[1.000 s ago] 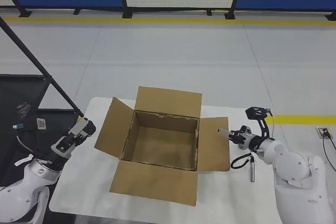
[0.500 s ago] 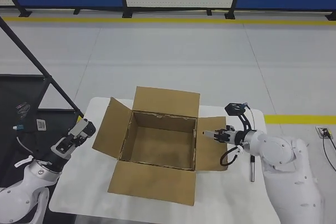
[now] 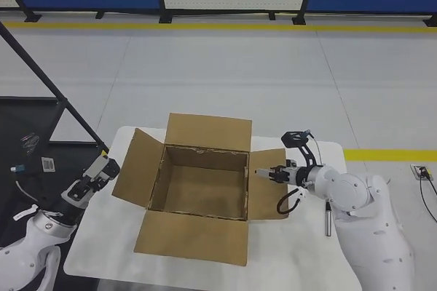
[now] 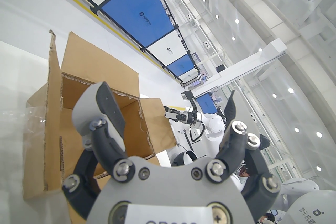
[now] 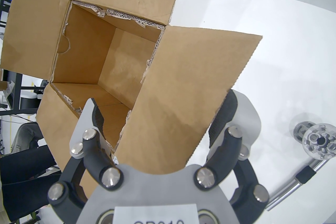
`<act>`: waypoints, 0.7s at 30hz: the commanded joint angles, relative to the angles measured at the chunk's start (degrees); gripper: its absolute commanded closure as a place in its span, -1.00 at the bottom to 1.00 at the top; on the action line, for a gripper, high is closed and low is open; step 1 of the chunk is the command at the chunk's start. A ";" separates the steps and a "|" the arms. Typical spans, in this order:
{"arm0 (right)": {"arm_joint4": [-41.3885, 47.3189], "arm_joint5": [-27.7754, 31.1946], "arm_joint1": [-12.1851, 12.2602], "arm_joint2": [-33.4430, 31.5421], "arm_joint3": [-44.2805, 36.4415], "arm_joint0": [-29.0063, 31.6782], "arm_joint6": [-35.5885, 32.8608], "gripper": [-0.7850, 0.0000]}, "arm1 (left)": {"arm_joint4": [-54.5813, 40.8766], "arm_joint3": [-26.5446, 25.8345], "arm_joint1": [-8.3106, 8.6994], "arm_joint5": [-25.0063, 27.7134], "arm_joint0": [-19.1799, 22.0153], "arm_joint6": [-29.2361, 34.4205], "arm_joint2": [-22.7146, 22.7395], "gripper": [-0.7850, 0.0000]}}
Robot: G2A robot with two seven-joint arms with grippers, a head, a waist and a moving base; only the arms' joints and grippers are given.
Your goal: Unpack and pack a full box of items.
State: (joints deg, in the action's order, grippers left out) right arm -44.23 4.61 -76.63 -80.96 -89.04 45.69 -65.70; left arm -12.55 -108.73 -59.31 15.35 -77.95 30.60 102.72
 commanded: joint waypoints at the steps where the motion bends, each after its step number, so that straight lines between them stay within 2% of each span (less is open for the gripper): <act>1: -0.02 -0.43 0.20 -0.28 -1.02 0.37 0.38 -1.00 | -0.06 -0.16 0.00 0.06 -0.27 -0.01 0.15 -1.00; 5: -0.88 -1.72 0.75 -1.64 -4.66 2.32 -0.66 -1.00 | -0.16 -0.34 0.00 0.18 -0.67 0.03 0.40 -1.00; 21: -0.88 -1.72 0.75 -1.64 -4.66 2.32 -0.66 -1.00 | -0.46 -0.22 0.02 0.19 -0.73 0.09 0.68 -1.00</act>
State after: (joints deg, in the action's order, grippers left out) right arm -45.11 2.89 -75.88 -82.60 -93.70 48.00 -66.36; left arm -13.01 -108.94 -59.29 15.54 -78.67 30.70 103.40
